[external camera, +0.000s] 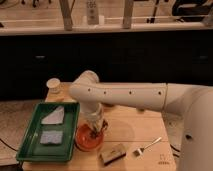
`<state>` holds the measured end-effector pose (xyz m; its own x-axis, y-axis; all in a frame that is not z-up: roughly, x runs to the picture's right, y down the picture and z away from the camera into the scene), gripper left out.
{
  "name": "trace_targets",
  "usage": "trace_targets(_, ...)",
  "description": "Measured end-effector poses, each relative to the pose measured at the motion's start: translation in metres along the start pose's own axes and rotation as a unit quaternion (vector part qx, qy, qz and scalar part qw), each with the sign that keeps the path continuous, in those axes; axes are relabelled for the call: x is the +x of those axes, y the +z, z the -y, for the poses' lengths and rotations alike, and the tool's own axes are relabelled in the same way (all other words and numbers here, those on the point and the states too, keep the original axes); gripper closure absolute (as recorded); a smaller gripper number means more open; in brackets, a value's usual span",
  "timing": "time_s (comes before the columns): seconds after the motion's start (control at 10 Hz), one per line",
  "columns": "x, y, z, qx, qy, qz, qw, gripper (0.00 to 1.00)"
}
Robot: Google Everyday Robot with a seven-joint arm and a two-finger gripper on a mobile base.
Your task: Place grapes in red bowl
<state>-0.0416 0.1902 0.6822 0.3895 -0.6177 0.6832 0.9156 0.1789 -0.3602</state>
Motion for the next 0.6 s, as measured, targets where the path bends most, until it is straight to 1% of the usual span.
trace_targets(0.1, 0.0000, 0.0000, 0.0000, 0.000, 0.000, 0.000, 1.0000, 0.67)
trace_targets(0.2, -0.0002, -0.0001, 0.0001, -0.001, 0.000, 0.000, 1.0000, 0.74)
trace_targets(0.4, -0.0001, 0.0000, -0.0002, -0.001, 0.000, 0.001, 1.0000, 0.76)
trace_targets(0.5, -0.0002, 0.0000, -0.0009, -0.003, 0.000, 0.001, 1.0000, 0.81)
trace_targets(0.6, -0.0003, -0.0001, -0.0009, -0.004, 0.001, 0.001, 1.0000, 0.82)
